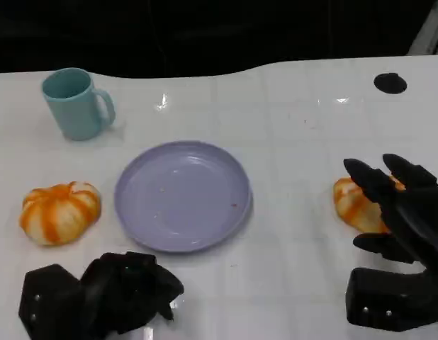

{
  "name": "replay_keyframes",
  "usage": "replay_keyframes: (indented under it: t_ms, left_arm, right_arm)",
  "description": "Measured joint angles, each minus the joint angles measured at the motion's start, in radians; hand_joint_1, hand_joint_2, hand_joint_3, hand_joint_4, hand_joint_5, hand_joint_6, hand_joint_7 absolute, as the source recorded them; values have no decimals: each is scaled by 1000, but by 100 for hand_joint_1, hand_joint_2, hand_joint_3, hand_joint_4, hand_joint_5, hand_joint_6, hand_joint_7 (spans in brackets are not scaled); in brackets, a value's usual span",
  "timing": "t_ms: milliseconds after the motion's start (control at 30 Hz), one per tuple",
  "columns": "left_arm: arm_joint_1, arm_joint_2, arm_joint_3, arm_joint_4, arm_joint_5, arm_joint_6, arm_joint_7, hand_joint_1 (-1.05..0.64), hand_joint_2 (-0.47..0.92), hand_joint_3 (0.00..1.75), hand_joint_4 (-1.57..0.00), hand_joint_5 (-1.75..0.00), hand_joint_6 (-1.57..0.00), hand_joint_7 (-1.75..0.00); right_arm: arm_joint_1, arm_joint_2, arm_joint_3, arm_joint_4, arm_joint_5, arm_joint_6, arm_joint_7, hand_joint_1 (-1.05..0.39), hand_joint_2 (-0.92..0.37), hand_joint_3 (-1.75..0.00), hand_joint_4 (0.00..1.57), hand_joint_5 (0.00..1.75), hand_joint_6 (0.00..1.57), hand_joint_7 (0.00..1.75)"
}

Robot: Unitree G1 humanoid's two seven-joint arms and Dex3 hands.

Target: Grasp the bread from the table and place it into the plate.

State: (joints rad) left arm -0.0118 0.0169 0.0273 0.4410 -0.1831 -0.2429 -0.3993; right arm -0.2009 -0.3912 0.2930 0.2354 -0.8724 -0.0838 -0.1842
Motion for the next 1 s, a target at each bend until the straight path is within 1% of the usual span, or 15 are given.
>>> replay_keyframes:
  t_ms: [200, 267, 467, 667, 833, 867, 933, 967, 1000]
  left_arm:
    - [3, 0, -1, -6, 0, 1, 0, -105, 65, 23, -88, -152, -145, -52]
    - [3, 0, 0, -6, 0, 1, 0, -105, 65, 23, -88, -152, -145, -52]
    - [4, -1, 0, -7, 0, 1, 0, -105, 66, 24, -88, -153, -145, -52]
    - [7, -2, -1, -14, 1, 3, 1, -105, 65, 24, -88, -153, -145, -53]
    - [11, -4, -1, -18, 1, 3, 1, -105, 66, 24, -88, -153, -145, -53]
    - [11, -4, -1, -18, 1, 3, 1, -105, 66, 24, -88, -153, -145, -53]
    - [12, -4, -1, -19, 1, 3, 1, -105, 66, 24, -88, -153, -145, -53]
    - [12, -5, -1, -19, 1, 3, 1, -105, 66, 24, -88, -153, -145, -53]
    - [12, -5, -1, -19, 1, 3, 1, -105, 66, 24, -88, -153, -145, -53]
  right_arm:
    - [-46, 0, 23, 16, -5, 50, 52, -48, -84, 0, 10, 2, 19, 2]
    - [-62, 0, 36, 24, -6, 68, 69, -43, -81, 0, 11, 2, 21, 2]
    - [-95, 9, 55, 73, -3, 102, 95, -35, -79, 0, 12, 3, 23, 2]
    - [-145, 20, 76, 140, 5, 108, 102, -32, -79, 0, 12, 4, 24, 1]
    - [-171, 22, 89, 207, 18, 121, 103, -33, -82, -1, 14, 4, 24, 1]
    - [-177, 22, 93, 221, 19, 122, 103, -33, -83, -1, 17, 6, 27, 2]
    - [-186, 22, 103, 245, 19, 121, 99, -30, -85, -2, 30, 11, 36, 5]
    - [-192, 22, 110, 262, 18, 120, 91, -27, -87, -1, 41, 11, 45, 6]
    - [-195, 22, 115, 275, 18, 118, 78, -20, -90, -1, 70, 17, 71, 9]
